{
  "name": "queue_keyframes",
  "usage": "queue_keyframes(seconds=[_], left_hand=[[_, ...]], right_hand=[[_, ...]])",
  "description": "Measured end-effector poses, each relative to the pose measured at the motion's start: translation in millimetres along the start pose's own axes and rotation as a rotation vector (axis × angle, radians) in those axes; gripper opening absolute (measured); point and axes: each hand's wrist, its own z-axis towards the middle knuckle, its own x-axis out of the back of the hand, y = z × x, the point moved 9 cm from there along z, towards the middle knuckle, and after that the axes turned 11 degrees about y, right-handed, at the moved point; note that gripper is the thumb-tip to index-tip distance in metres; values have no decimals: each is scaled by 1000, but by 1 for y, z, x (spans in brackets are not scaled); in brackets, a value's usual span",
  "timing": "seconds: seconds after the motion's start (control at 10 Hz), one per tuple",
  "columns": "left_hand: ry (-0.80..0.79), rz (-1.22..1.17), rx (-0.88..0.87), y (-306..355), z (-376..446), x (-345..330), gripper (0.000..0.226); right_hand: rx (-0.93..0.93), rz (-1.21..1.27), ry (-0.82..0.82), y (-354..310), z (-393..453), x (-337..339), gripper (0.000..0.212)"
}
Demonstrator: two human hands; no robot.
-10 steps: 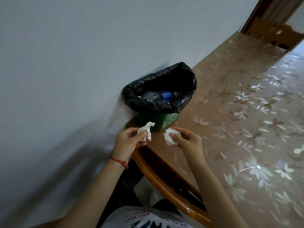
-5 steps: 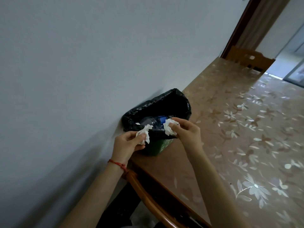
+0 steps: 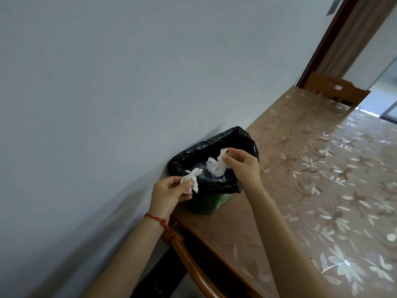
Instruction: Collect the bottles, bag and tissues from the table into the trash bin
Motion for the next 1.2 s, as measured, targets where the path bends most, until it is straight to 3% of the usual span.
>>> queue_keyframes(seconds=[0.2, 0.5, 0.6, 0.9, 1.2], left_hand=[[-19, 10, -22, 5, 0, -6, 9], [-78, 110, -154, 21, 8, -32, 5], [-123, 162, -211, 28, 11, -48, 9], [-76, 369, -336, 41, 38, -82, 9], [-23, 494, -431, 46, 33, -75, 26]], right_hand=[[105, -141, -5, -1, -24, 10, 37], [595, -753, 26, 11, -94, 19, 46], [631, -866, 8, 18, -107, 23, 47], [613, -856, -8, 30, -121, 35, 44], [614, -796, 27, 28, -128, 37, 44]])
